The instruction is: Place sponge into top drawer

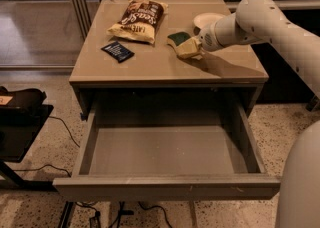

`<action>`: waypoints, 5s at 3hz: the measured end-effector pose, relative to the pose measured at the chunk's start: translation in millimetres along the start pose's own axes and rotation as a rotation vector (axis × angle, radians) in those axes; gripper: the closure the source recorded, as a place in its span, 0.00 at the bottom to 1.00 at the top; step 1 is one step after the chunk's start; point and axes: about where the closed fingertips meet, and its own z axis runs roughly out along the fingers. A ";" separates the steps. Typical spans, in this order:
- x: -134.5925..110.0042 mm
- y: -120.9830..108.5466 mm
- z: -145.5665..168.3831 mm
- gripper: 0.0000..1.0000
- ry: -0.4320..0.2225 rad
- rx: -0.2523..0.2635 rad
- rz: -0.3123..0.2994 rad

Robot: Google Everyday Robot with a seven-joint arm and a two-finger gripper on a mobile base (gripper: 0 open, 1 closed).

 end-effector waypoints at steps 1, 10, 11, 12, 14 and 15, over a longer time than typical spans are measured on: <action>-0.9 3.6 2.5 1.00 0.006 -0.012 -0.010; 199.9 87.1 -152.1 1.00 0.213 -0.182 -0.267; 204.9 108.2 -120.0 1.00 0.197 -0.235 -0.257; 213.2 132.2 -82.6 1.00 0.168 -0.285 -0.234; 223.1 152.4 -31.1 1.00 0.082 -0.273 -0.190; 234.3 153.7 -10.1 1.00 0.089 -0.229 -0.183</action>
Offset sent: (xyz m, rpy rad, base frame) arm -0.0333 -0.0109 0.0270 -0.0285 -0.0074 0.0965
